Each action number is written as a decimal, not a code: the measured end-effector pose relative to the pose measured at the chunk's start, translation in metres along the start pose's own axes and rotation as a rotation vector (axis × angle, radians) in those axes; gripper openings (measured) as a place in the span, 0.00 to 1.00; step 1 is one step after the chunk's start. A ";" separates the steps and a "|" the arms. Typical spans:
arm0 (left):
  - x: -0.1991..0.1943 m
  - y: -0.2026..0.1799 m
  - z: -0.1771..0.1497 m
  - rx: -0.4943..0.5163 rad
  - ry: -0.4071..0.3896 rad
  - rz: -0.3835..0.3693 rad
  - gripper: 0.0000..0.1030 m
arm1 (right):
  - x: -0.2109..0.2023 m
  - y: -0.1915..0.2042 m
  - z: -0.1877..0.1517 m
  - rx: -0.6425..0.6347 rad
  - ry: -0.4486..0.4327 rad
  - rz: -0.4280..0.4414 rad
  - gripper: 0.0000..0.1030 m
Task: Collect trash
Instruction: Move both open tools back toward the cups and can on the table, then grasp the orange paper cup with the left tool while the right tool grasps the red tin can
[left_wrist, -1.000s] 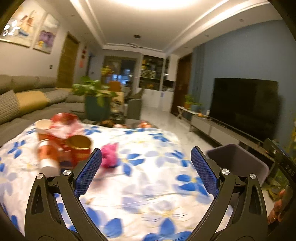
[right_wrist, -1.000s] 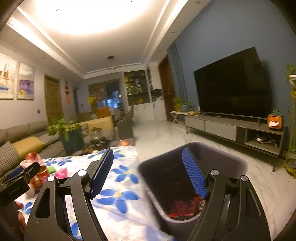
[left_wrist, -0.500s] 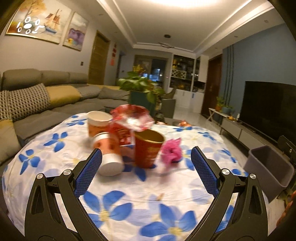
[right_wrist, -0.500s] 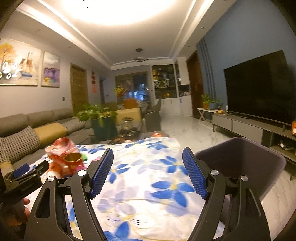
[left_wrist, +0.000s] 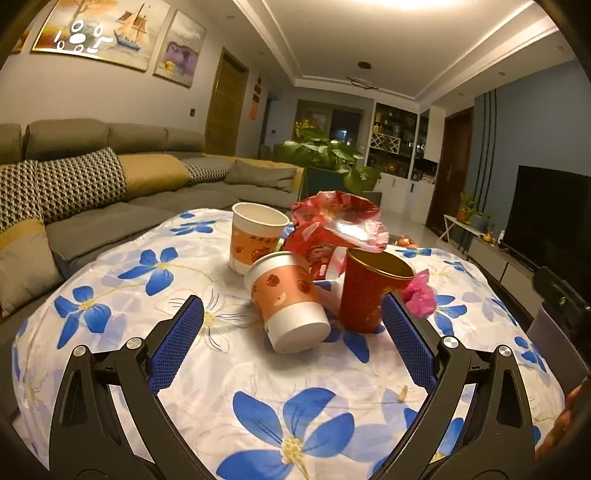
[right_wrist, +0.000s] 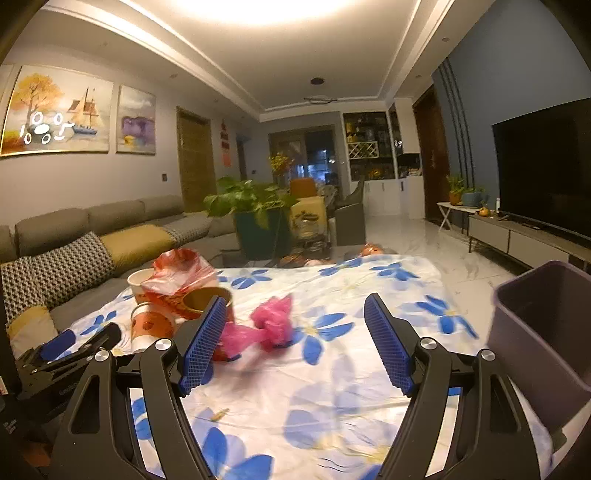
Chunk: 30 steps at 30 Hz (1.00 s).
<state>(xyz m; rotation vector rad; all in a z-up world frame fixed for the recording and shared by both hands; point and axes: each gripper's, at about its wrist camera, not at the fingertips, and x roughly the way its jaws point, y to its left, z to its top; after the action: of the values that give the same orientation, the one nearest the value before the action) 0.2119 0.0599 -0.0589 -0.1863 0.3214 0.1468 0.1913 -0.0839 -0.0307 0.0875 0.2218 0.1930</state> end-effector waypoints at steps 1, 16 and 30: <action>0.003 0.000 0.000 0.001 0.004 -0.001 0.92 | 0.004 0.004 0.000 -0.002 0.003 0.005 0.73; 0.079 0.011 0.002 -0.040 0.203 -0.022 0.78 | 0.048 0.019 0.001 0.029 0.040 0.051 0.73; 0.082 0.044 0.001 -0.174 0.246 -0.168 0.58 | 0.101 0.057 -0.003 -0.032 0.149 0.116 0.73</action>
<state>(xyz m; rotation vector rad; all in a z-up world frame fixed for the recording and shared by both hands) 0.2819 0.1118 -0.0922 -0.4044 0.5365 -0.0154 0.2770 -0.0079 -0.0490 0.0544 0.3620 0.3189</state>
